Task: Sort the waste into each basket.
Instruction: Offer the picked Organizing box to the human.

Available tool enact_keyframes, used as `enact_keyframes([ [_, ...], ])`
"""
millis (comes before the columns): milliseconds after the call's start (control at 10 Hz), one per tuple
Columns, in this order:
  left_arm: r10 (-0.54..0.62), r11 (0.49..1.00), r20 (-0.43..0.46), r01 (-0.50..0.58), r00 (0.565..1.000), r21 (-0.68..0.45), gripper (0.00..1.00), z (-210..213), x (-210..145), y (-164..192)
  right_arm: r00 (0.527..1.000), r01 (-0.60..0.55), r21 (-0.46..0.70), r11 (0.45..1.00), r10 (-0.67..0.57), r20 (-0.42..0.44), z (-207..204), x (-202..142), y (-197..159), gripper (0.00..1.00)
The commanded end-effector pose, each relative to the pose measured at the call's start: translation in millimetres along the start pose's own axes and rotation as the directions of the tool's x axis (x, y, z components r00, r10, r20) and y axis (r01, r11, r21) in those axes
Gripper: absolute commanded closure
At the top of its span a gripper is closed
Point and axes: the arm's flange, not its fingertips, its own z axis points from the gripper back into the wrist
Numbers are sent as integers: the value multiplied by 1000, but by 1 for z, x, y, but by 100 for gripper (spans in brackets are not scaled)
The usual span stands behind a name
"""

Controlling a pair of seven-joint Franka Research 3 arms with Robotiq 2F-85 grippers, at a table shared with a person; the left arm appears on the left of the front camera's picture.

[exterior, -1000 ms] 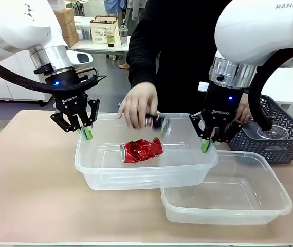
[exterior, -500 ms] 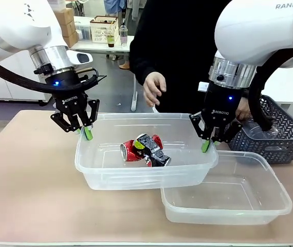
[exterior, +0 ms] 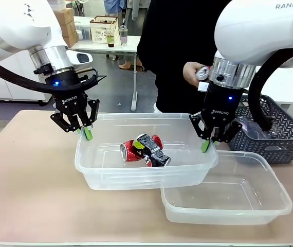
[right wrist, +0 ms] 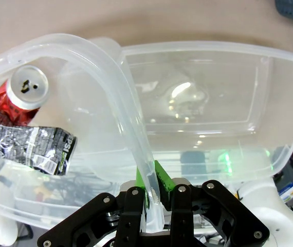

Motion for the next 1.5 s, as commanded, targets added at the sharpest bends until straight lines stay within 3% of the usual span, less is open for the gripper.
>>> enact_keyframes([
  [0, -3, 1000, -3, 3, 1000, -23, 92, 4, -3, -4, 1000, 3, -4, 1000, -3, 11, 2, 2, -3, 94],
  [1400, -3, 1000, -3, 3, 1000, -23, 92, 4, -3, -4, 1000, 3, -4, 1000, -3, 11, 2, 2, -3, 94],
])
